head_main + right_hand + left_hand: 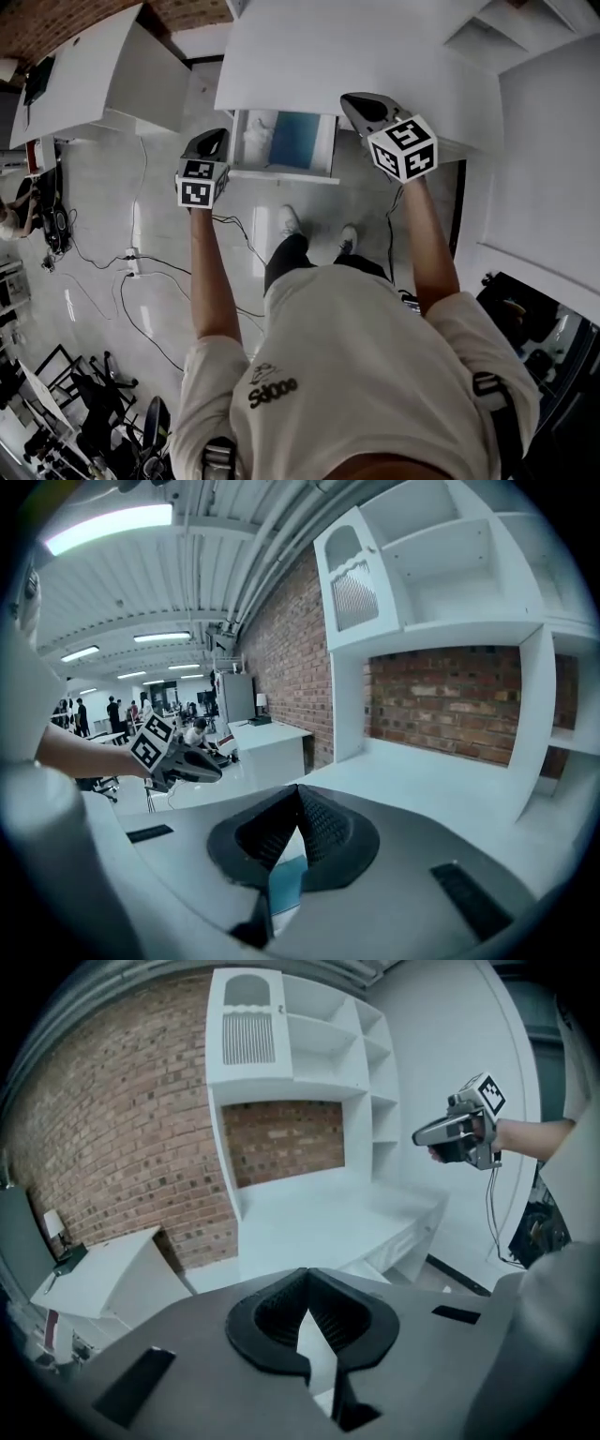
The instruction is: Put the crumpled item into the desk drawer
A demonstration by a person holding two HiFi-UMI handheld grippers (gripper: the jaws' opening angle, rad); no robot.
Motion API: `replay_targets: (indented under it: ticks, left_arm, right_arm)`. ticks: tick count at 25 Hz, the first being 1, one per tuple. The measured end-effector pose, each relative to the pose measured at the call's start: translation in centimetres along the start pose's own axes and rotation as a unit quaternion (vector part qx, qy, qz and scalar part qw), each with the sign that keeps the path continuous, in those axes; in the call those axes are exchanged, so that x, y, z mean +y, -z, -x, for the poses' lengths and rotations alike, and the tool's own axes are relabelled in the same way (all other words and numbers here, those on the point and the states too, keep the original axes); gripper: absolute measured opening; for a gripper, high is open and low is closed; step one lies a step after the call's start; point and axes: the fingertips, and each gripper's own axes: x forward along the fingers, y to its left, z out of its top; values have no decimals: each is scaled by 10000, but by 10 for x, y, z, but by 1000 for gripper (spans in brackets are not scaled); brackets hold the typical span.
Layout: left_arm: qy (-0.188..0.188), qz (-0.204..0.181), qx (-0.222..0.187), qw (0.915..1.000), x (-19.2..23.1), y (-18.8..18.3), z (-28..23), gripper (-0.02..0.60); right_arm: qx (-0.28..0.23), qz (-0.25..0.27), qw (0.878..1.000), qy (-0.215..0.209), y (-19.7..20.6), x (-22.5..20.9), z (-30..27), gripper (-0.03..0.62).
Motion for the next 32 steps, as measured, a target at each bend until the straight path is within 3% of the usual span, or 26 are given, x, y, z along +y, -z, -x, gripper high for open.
replay_targets:
  ticks: [6, 10, 18, 25, 32]
  left_arm:
    - [-378, -10, -580, 9976, -38, -58, 74, 18]
    - [-567, 37, -944, 9939, -76, -85, 109, 18]
    - [-1197, -119, -1242, 9849, -134, -97, 168, 18]
    - [-1363, -65, -1639, 9770, -174, -122, 207, 18]
    - [-1476, -197, -1816, 9720, -187, -143, 231, 18]
  right_arm:
    - [-237, 506, 9983, -176, -34, 26, 59, 5]
    - [-303, 639, 9970, -321, -32, 37, 92, 5]
    - [-413, 1327, 9884, -608, -29, 66, 151, 5]
    - [-659, 1637, 9828, -550, -37, 77, 191, 5]
    - [-980, 1890, 9752, -613, -63, 94, 204, 6]
